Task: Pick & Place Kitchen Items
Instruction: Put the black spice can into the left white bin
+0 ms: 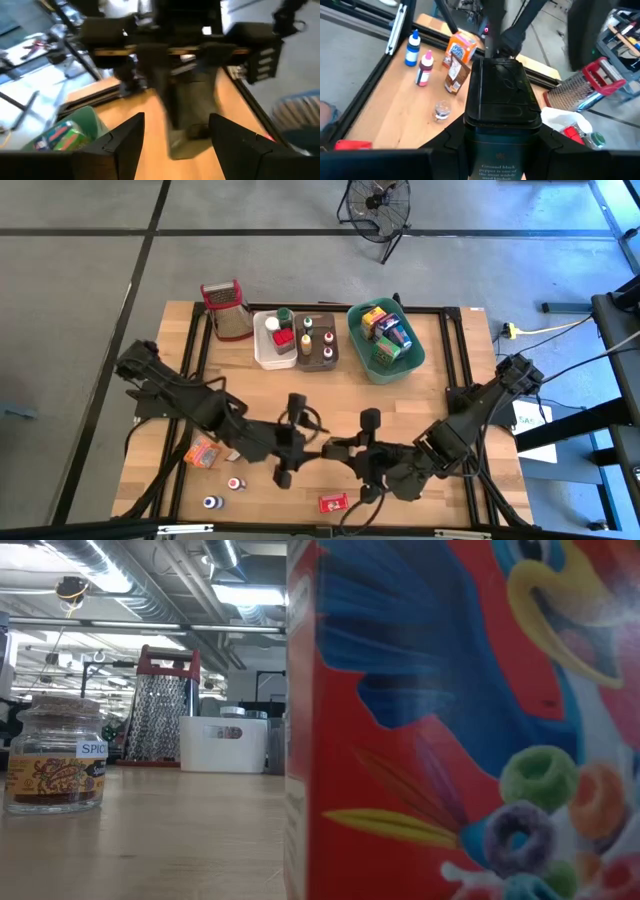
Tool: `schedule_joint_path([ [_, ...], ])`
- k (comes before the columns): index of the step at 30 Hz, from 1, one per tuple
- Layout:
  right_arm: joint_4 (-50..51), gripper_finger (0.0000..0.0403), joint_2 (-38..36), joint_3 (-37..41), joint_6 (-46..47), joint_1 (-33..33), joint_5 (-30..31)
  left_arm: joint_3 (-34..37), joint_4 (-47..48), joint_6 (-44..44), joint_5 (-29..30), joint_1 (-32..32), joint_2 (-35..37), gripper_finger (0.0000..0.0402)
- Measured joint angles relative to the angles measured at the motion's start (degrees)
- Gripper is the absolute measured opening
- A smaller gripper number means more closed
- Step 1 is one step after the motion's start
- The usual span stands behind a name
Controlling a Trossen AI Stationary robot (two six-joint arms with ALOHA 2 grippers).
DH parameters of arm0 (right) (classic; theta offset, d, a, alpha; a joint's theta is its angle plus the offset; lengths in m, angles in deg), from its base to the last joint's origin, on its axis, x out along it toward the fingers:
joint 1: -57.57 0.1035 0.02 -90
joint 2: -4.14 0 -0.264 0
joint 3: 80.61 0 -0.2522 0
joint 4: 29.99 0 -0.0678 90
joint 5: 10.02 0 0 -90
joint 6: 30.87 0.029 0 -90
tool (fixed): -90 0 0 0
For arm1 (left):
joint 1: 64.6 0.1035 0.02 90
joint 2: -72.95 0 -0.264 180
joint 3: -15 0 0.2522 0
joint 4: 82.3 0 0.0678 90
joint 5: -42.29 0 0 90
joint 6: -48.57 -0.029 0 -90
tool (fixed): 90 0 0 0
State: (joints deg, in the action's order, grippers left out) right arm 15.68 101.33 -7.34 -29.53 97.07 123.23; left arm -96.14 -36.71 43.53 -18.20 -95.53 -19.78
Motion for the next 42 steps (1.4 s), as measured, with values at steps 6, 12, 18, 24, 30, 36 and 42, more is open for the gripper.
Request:
schedule_joint_path([
  [6,0.7,0.0125,0.0,0.0,0.7,-0.3,-0.3,-5.6,6.5,2.8,-0.3,0.1,-4.9,0.0216],
  [12,0.9,0.0126,0.0,0.0,1.1,-0.3,-0.6,-8.3,7.1,2.3,0.1,0.2,-8.3,0.0216],
  [18,1.6,0.0126,0.0,0.0,1.3,-0.3,-0.2,-8.5,7.0,2.4,1.0,0.6,-8.8,0.0216],
  [24,1.4,0.0126,0.0,0.0,1.3,-0.4,-0.2,-8.5,7.3,2.8,2.5,0.7,-8.5,0.0185],
  [30,1.5,0.0126,0.0,0.0,1.3,-0.4,0.4,-8.3,7.4,3.4,3.2,0.7,-8.5,0.0129],
  [36,1.6,0.0135,0.0,0.0,1.3,-0.4,0.2,-8.3,7.4,3.2,3.2,0.7,-8.4,0.0129],
  [42,3.7,0.0173,-0.1,-0.1,5.3,-0.4,0.5,-8.2,7.7,2.4,3.3,0.7,-8.5,0.0129],
])
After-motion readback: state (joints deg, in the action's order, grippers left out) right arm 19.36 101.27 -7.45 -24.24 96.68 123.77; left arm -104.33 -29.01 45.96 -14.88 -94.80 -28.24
